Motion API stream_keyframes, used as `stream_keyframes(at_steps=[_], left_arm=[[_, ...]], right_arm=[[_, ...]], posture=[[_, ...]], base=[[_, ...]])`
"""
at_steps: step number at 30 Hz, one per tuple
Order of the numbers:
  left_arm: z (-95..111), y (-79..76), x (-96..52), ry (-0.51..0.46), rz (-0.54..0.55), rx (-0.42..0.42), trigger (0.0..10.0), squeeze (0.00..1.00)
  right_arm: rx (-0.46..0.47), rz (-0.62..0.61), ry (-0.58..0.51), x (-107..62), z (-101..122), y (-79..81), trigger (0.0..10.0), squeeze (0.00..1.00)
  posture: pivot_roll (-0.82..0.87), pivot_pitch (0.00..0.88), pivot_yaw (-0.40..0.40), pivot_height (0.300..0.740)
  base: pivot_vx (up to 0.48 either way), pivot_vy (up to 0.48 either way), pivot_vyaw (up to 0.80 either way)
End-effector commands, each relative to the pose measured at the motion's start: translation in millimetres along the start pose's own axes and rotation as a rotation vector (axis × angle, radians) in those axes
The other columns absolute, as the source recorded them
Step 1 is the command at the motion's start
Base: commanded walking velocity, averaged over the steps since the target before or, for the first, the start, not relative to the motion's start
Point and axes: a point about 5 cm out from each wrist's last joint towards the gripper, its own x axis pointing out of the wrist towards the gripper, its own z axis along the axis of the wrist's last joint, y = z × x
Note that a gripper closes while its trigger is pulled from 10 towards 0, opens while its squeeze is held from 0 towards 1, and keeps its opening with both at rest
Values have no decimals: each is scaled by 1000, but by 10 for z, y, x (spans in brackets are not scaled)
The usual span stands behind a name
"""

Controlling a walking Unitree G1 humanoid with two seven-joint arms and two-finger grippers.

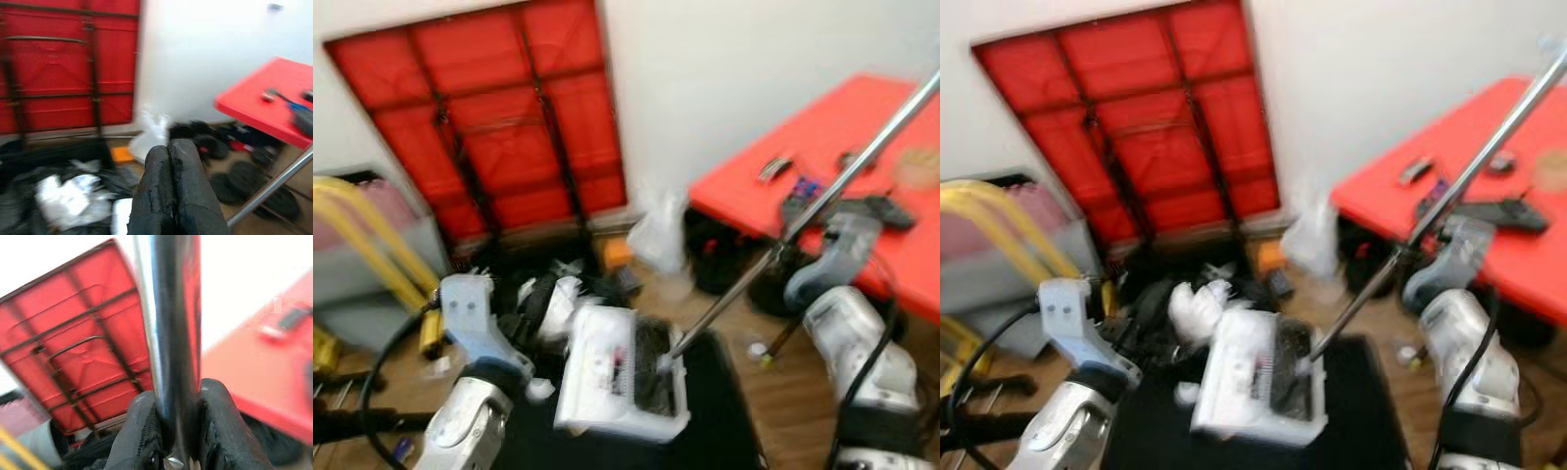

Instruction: Sweep floor

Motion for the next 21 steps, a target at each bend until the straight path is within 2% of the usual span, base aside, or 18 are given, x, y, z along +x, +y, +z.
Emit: stream_keyframes(at_steps=[1,5,12,17,21], left_arm=[[-10,61,-21,13,22,14,10000,0],[-10,60,-21,11,20,13,10000,0],[-12,59,-25,10,18,12,10000,0],[-11,56,-27,10,14,10,10000,0],[-9,49,-28,9,11,9,10000,0]], right_arm=[[42,163,-70,67,113,328,10000,0],[48,180,-59,54,82,376,10000,0],[55,161,-59,62,94,364,10000,0],[59,138,-58,73,103,351,10000,0],[27,131,-58,75,101,367,10000,0]], posture=[[-110,1,29,740],[-109,0,29,740],[-111,0,27,740],[-111,0,27,740],[-111,0,25,740]], base=[[364,0,794],[363,0,794],[362,0,699],[364,0,0],[364,0,0]])
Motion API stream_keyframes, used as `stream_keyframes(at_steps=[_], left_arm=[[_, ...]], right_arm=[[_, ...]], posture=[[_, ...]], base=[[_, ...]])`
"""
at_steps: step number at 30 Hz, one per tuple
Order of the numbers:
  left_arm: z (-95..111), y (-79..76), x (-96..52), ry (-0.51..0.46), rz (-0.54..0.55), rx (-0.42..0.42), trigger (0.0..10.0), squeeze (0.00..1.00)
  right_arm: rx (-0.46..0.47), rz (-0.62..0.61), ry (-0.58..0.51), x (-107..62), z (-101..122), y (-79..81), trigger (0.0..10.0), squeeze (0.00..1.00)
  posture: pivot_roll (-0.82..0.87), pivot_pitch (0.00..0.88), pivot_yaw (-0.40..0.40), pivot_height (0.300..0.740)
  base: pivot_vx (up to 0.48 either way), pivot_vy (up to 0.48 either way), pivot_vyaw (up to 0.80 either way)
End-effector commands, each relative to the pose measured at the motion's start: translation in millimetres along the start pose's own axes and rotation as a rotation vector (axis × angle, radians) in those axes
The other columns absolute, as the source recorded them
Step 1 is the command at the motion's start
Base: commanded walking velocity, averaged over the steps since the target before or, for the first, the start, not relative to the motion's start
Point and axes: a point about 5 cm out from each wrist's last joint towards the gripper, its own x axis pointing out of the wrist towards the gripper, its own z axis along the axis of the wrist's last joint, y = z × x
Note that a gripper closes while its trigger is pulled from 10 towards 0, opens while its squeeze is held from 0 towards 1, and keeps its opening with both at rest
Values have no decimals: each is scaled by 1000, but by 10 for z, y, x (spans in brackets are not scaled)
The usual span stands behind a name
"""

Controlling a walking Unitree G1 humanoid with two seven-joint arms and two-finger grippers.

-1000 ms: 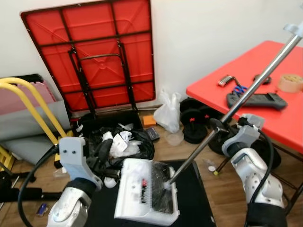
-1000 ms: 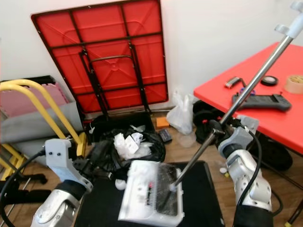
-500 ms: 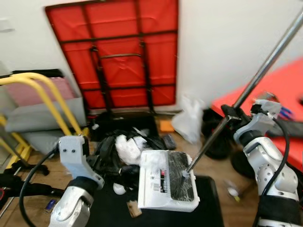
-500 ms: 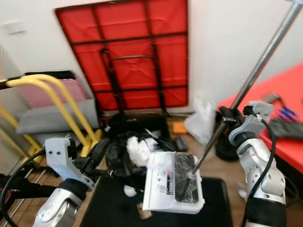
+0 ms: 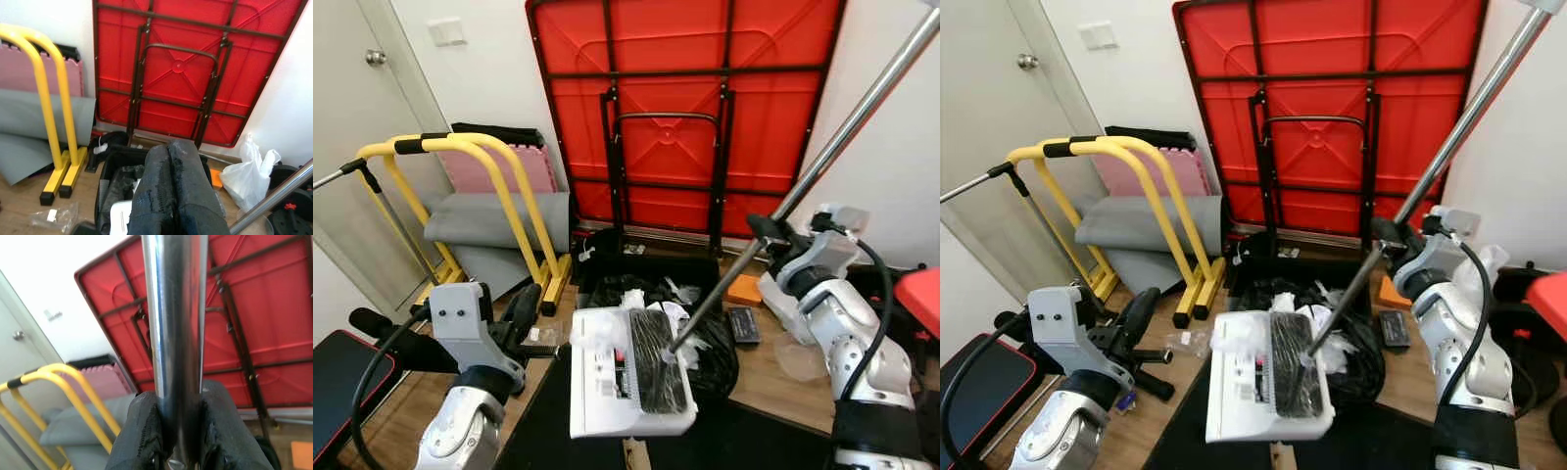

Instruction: Sweep floor

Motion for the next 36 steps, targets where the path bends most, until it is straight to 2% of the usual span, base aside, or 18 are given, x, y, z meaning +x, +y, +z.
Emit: stream_keyframes(at_steps=[1,9,16,18,20,22,27,30,32,34,36], left_arm=[[25,0,9,-9,-16,8,10000,0],[41,-23,-11,-11,-25,5,10000,0],[58,-43,-42,-6,-36,5,10000,0],[68,-66,-68,0,-51,9,10000,0],[68,-66,-68,0,-51,9,10000,0],[88,-101,-118,1,-68,-3,10000,0],[112,-144,-191,8,-83,-14,10000,0],[112,-144,-191,8,-83,-14,10000,0],[121,-161,-220,12,-88,-15,10000,0],[150,-216,-307,27,-113,-21,10000,0],[165,-243,-349,34,-128,-24,10000,0]], right_arm=[[12,48,-63,28,125,103,10000,0],[22,50,-75,23,153,108,10000,0],[-18,14,-90,27,232,20,10000,0],[-74,19,-113,43,308,10,10000,0],[-74,19,-113,43,308,10,10000,0],[-150,18,-142,97,425,-19,10000,0],[-206,-17,-179,188,604,-121,10000,0],[-206,-17,-179,188,604,-121,10000,0],[-224,-34,-195,227,686,-163,10000,0],[-271,-64,-217,295,841,-258,10000,0],[-289,-72,-220,311,887,-291,10000,0]], posture=[[-111,0,25,740],[-110,15,21,740],[-108,37,21,740],[-105,58,20,740],[-105,58,20,740],[-93,83,16,740],[-81,107,13,740],[-81,107,13,740],[-78,126,13,740],[-63,172,10,740],[-60,182,10,740]], base=[[364,0,0],[367,0,0],[366,0,0],[180,0,0],[0,0,0],[0,0,0],[0,0,0],[0,0,0],[0,0,0],[0,0,0],[0,0,0]])
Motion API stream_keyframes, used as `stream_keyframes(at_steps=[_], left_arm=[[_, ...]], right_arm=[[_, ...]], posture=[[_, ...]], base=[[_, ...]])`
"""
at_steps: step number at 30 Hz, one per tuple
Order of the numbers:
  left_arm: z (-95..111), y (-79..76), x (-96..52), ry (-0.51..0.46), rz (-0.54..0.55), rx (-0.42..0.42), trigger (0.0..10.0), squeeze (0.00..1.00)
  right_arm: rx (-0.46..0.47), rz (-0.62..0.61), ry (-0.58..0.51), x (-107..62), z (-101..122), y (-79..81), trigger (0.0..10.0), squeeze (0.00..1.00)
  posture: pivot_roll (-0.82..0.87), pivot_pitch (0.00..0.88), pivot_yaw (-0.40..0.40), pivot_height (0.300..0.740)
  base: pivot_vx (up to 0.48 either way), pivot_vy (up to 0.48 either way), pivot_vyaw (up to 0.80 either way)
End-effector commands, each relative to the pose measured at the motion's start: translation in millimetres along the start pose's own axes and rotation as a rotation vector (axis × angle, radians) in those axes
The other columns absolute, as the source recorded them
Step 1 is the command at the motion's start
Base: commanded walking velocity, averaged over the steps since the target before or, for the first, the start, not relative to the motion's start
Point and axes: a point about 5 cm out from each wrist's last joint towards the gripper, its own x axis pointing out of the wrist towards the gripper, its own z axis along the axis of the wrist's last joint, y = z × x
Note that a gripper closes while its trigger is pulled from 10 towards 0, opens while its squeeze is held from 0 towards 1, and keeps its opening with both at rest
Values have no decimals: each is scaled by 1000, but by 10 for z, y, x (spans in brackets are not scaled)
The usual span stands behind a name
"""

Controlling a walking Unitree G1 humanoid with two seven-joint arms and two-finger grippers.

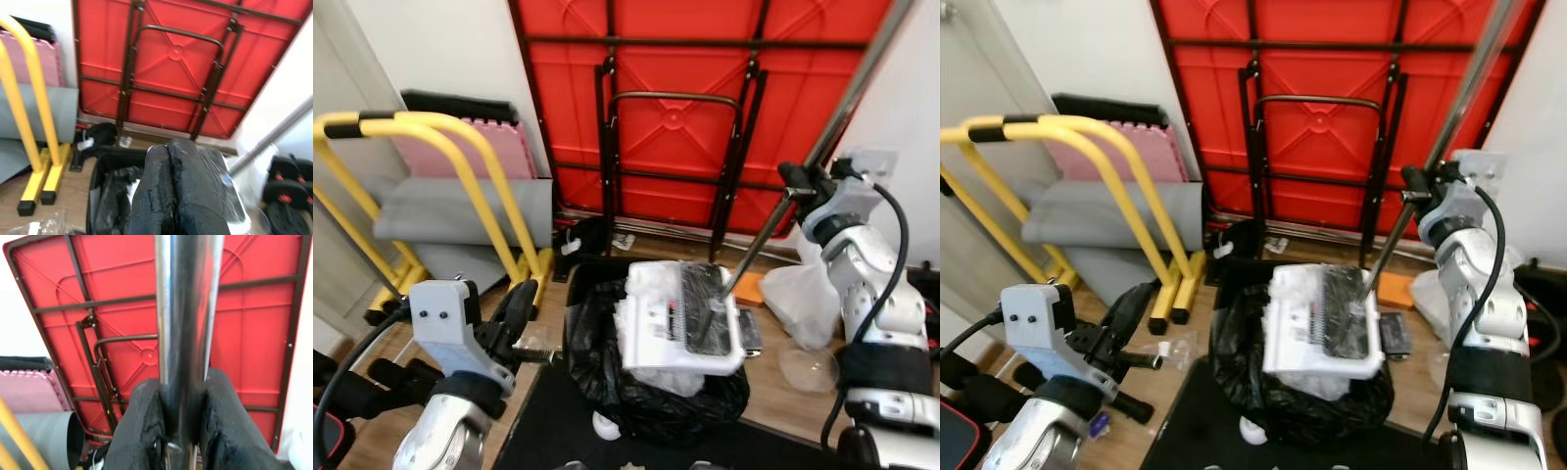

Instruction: Sweep floor

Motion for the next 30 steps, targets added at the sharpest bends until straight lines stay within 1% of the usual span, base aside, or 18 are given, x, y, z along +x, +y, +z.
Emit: stream_keyframes(at_steps=[1,4,6,7,13,14,15,16,17,19,20,21,22,23,26,28,29,30], left_arm=[[6,-42,-43,21,-43,-2,10000,0],[39,-89,-120,33,-68,-14,10000,0],[39,-89,-120,33,-68,-14,10000,0],[56,-106,-148,36,-77,-20,10000,0],[93,-139,-202,42,-88,-27,10000,0],[109,-163,-225,47,-92,-28,10000,0],[109,-163,-225,47,-92,-28,10000,0],[124,-187,-248,52,-95,-29,10000,0],[124,-187,-248,52,-95,-29,10000,0],[134,-209,-265,55,-98,-29,10000,0],[141,-228,-276,57,-100,-29,10000,0],[141,-228,-276,57,-100,-29,10000,0],[148,-241,-286,59,-102,-30,10000,0],[148,-241,-286,59,-102,-30,10000,0],[164,-271,-300,60,-105,-35,10000,0],[164,-271,-300,60,-105,-35,10000,0],[167,-278,-302,59,-105,-38,10000,0],[167,-278,-302,59,-105,-38,10000,0]], right_arm=[[-28,6,-75,42,168,-21,10000,0],[-107,23,-84,94,225,-35,10000,0],[-107,23,-84,94,225,-35,10000,0],[-156,38,-96,139,266,-8,10000,0],[-215,79,-139,271,395,124,10000,0],[-254,121,-172,382,479,271,10000,0],[-254,121,-172,382,479,271,10000,0],[-307,172,-206,483,550,442,10000,0],[-307,172,-206,483,550,442,10000,0],[-345,216,-233,560,609,605,10000,0],[-389,265,-262,623,665,792,10000,0],[-389,265,-262,623,665,792,10000,0],[-395,307,-287,674,722,966,10000,0],[-395,307,-287,674,722,966,10000,0],[-484,432,-347,722,811,1438,10000,0],[-484,432,-347,722,811,1438,10000,0],[-519,475,-362,712,806,1591,10000,0],[-519,475,-362,712,806,1591,10000,0]], posture=[[-60,182,10,740],[-65,204,26,740],[-65,204,26,740],[-63,219,29,740],[-59,255,29,740],[-54,269,25,740],[-54,269,25,740],[-51,277,21,740],[-51,277,21,740],[-47,285,16,740],[-48,289,10,740],[-48,289,10,740],[-48,291,6,740],[-48,291,6,740],[-52,297,-5,740],[-52,297,-5,740],[-54,299,-10,740],[-54,299,-10,740]], base=[[0,0,0],[0,0,0],[0,0,0],[0,0,0],[0,0,0],[0,0,0],[0,0,0],[0,0,0],[0,0,0],[0,0,0],[0,0,0],[0,0,0],[0,0,0],[0,0,0],[0,0,0],[0,0,0],[0,0,0],[0,0,0]])
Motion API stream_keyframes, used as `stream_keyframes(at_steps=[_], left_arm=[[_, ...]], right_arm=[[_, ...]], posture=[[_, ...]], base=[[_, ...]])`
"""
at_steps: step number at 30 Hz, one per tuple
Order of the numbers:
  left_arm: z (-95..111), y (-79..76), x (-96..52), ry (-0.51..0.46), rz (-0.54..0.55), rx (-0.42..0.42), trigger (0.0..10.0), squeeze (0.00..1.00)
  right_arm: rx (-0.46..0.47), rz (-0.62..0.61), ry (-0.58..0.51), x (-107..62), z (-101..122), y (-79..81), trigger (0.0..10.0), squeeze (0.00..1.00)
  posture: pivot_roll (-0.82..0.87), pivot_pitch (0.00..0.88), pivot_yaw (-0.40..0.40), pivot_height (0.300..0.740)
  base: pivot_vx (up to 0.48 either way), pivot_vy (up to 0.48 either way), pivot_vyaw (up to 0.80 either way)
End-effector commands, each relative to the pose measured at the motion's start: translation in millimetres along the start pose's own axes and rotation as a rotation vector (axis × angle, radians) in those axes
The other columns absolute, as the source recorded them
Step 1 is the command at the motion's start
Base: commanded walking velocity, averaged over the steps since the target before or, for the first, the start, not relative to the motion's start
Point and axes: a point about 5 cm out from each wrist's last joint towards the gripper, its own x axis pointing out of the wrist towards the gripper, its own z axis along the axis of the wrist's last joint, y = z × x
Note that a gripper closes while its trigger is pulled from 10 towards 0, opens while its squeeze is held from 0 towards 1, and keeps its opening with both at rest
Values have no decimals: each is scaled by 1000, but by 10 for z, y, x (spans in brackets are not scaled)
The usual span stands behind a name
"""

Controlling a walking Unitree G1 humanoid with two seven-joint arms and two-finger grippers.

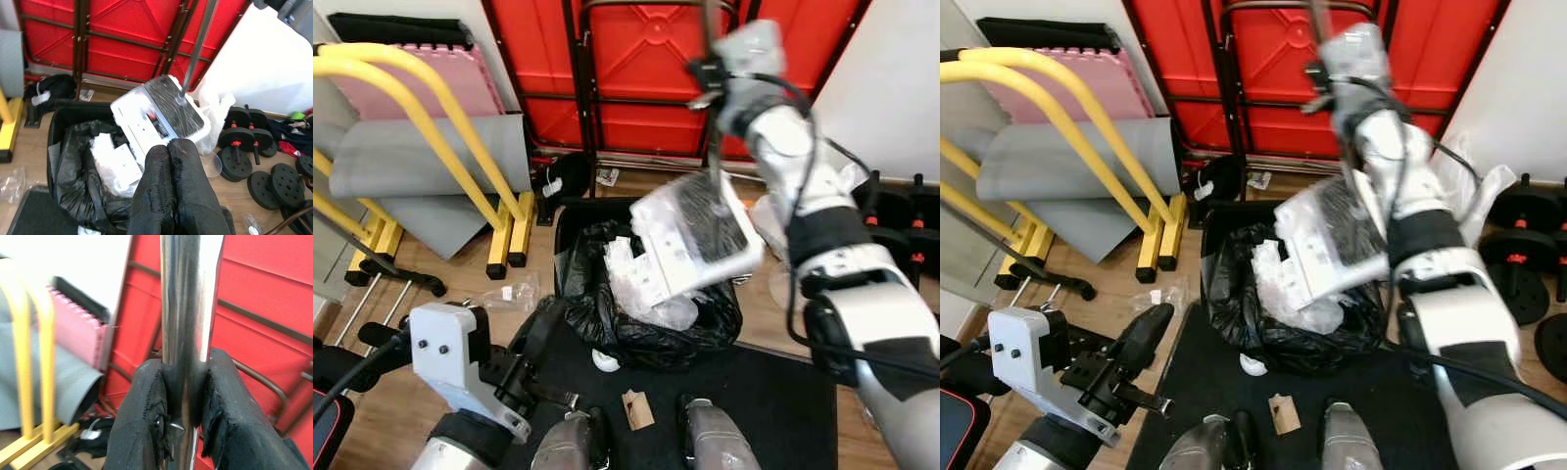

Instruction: Sweep floor

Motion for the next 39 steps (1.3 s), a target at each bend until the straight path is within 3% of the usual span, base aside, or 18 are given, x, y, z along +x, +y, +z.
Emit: stream_keyframes(at_steps=[1,4,5,7,15,21,27,28,34,35,36,37,39], left_arm=[[-14,-20,-22,22,1,-11,10000,0],[-11,-25,-22,22,1,-12,10000,0],[-9,-30,-21,21,0,-13,10000,0],[-9,-33,-18,20,1,-14,10000,0],[-7,-37,-6,15,1,-15,10000,0],[-7,-34,2,12,2,-13,10000,0],[-6,-21,15,10,6,-8,10000,0],[-5,-17,16,10,8,-6,10000,0],[-5,-10,18,10,9,-2,10000,0],[-3,-4,18,9,13,4,10000,0],[-3,-4,18,9,13,4,10000,0],[0,0,17,9,17,11,10000,0],[3,0,15,8,21,15,10000,0]], right_arm=[[-76,51,-97,108,236,123,10000,0],[-82,70,-103,146,255,188,10000,0],[-164,118,-95,182,260,299,10000,0],[-216,136,-88,203,258,359,10000,0],[-283,91,-82,241,274,329,10000,0],[-278,83,-86,241,270,315,10000,0],[-338,178,-121,197,211,436,10000,0],[-391,203,-118,177,173,458,10000,0],[-429,204,-100,165,125,452,10000,0],[-494,204,-81,158,80,461,10000,0],[-494,204,-81,158,80,461,10000,0],[-598,209,-78,158,53,490,10000,0],[-651,214,-88,167,49,545,10000,0]], posture=[[-53,298,-14,740],[-53,298,-14,740],[-50,297,-18,740],[-50,294,-20,740],[-56,293,-23,740],[-52,288,-22,740],[-48,287,-21,740],[-48,285,-19,740],[-46,284,-17,740],[-43,284,-19,740],[-43,284,-19,740],[-39,286,-21,740],[-36,287,-23,740]], base=[[0,0,0],[0,0,0],[0,0,0],[0,0,0],[0,0,0],[0,0,0],[0,0,0],[0,0,0],[0,0,0],[0,0,0],[0,0,0],[0,0,0],[0,0,0]])
